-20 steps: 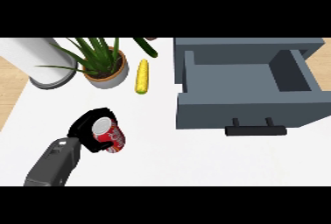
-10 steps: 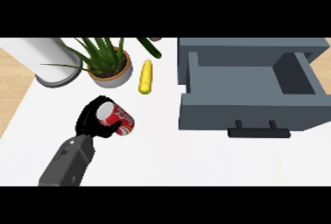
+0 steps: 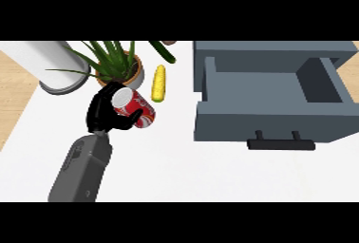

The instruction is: Pick up the can, place it into the drawer and close the drawer

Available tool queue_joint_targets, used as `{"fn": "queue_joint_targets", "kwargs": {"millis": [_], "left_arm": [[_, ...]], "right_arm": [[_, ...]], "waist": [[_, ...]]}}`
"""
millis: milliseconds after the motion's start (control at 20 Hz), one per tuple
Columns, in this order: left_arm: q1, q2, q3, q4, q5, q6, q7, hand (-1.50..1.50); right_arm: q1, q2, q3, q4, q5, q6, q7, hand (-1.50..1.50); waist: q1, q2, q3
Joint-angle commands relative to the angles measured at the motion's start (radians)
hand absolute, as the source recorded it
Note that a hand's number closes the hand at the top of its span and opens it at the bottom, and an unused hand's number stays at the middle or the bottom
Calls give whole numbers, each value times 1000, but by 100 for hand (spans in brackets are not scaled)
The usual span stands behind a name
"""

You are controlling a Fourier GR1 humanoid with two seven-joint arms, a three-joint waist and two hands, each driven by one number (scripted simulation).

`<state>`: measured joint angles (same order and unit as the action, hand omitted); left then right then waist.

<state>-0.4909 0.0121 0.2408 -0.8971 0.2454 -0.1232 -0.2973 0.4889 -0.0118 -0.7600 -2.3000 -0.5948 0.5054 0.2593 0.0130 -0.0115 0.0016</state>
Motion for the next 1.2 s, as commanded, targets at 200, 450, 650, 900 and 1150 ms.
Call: {"fn": "queue_joint_targets", "kwargs": {"millis": [200,450,650,900,1150], "left_arm": [[68,-12,-194,-429,40,236,272,150],[-55,-10,-214,-499,-13,361,410,150],[-170,-12,-286,-470,-21,454,450,150],[-231,-12,-330,-452,-25,527,494,150],[-403,-12,-375,-314,19,634,478,150]], "right_arm": [[40,12,-8,8,-22,24,-36,-150],[43,11,31,-55,-49,-29,11,-150],[-18,11,66,-43,32,-50,16,-150],[25,11,53,-2,-1,-3,-46,-150],[-34,12,49,18,39,3,-18,-150]], "waist": [[-13,3,-1],[-22,8,-1],[-25,10,-1],[-31,9,-1],[-38,13,-1]]}}
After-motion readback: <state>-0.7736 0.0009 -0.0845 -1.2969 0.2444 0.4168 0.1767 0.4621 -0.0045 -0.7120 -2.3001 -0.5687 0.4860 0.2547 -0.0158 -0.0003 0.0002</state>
